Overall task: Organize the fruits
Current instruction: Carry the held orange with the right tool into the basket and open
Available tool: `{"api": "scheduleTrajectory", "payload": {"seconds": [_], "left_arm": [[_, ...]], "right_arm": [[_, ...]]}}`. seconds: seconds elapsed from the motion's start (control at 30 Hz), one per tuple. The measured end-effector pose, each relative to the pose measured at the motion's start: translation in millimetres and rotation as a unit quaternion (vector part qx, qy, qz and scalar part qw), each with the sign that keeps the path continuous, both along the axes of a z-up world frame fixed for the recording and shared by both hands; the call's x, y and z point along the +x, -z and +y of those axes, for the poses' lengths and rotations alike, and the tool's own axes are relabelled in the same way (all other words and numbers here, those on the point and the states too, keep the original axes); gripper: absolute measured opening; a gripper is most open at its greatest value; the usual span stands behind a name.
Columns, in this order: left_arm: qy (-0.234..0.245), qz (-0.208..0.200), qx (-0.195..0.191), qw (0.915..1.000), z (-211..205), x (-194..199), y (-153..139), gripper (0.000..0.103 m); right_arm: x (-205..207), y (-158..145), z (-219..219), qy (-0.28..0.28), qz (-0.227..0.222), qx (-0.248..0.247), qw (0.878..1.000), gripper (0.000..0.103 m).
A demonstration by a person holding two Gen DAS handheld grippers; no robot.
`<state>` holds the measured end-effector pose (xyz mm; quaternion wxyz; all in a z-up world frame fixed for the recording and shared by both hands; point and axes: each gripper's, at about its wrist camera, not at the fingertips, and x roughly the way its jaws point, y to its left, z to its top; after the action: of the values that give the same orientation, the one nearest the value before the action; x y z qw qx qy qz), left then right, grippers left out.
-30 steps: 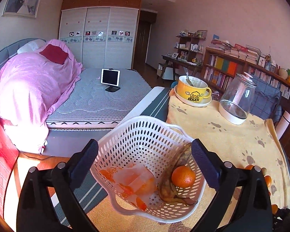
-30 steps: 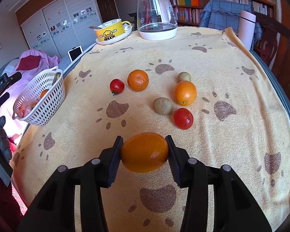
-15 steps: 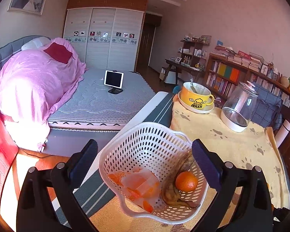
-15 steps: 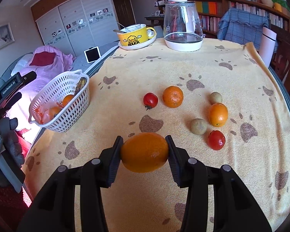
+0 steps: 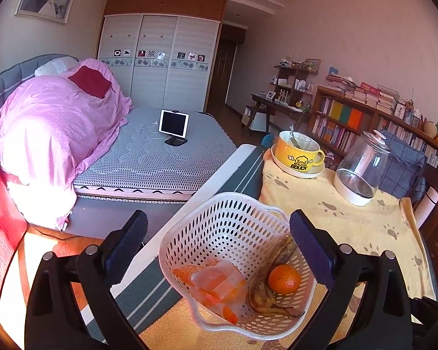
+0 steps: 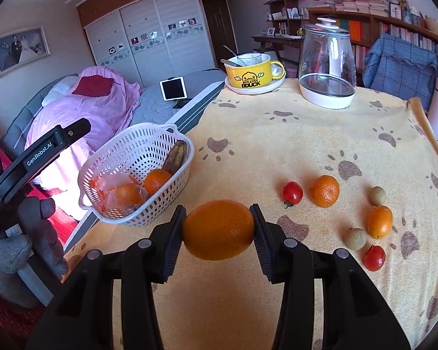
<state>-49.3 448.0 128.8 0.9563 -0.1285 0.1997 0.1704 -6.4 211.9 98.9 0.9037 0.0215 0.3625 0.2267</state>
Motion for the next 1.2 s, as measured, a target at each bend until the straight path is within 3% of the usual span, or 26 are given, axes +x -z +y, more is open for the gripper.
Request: {"api": "scheduleTrajectory", "payload": {"seconds": [0.6, 0.67, 0.97, 1.2], "left_arm": [[-0.045, -0.020, -0.005, 0.9988, 35.2, -15.4, -10.8, 0.099], [-0.050, -0.022, -0.005, 0.9985, 38.0, -17.4, -11.7, 0.099], [-0.060, -0.022, 0.014, 0.9979, 36.4, -19.4, -14.4, 0.099], [-0.044, -0.018, 0.059, 0.9971, 13.6, -16.8, -17.5, 0.099]], "right_arm": [[26.2, -5.3, 118.1, -0.103, 0.000, -0.004, 0.995, 0.047], [27.5, -5.1, 121.9, -0.100, -0.005, -0.003, 0.995, 0.054], [25.8, -5.2, 112.1, -0.081, -0.006, 0.001, 0.997, 0.054], [20.1, -5.2, 99.1, -0.064, -0.010, 0.001, 0.998, 0.054]]}}
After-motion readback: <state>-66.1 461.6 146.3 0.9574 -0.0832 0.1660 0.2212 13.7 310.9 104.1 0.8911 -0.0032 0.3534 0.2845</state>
